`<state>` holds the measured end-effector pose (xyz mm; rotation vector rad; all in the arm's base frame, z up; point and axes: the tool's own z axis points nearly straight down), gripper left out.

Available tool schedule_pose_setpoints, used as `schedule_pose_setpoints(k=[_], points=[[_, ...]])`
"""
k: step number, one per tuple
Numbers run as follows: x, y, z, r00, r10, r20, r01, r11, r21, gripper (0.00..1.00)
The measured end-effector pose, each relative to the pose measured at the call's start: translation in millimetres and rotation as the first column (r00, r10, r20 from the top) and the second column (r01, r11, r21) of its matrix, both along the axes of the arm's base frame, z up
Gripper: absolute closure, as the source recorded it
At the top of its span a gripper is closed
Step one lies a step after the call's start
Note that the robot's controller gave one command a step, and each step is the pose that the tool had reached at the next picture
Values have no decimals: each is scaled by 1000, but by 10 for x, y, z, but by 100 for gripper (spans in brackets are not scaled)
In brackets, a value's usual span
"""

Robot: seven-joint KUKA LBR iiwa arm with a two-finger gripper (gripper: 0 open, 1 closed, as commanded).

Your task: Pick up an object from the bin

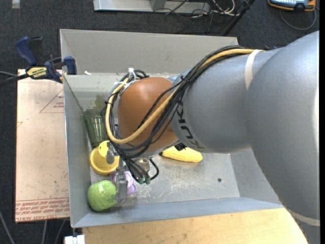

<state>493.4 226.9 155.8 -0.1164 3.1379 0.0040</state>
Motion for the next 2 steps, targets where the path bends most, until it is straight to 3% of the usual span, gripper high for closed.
schedule_pose_setpoints(k=[1,2], points=[[-70,122,-230,999,35,-7,-35,999,-2,0],[-94,210,-90,931,366,1,-366,931,0,0]])
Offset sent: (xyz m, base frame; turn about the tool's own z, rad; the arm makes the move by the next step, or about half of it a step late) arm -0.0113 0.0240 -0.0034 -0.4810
